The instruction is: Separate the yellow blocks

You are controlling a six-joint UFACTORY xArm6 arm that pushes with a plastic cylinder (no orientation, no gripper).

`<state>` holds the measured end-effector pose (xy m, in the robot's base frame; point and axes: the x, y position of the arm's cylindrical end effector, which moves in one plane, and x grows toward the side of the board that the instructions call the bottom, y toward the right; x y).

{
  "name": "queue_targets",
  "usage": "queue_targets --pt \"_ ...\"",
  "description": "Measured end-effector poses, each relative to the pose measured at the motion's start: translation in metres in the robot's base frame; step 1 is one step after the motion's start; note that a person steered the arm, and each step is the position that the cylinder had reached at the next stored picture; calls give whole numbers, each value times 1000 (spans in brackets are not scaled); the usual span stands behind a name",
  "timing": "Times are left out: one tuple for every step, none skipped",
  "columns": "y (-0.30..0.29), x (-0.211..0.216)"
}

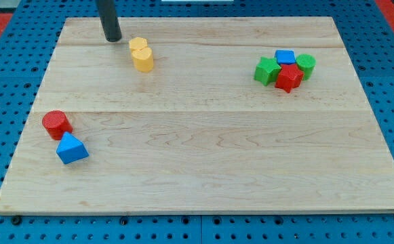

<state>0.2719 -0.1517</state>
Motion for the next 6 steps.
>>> queue_targets --pt "47 53" --pt "101 77" --pt "77 79" --pt "62 109" --pt "149 107" --pt "249 106"
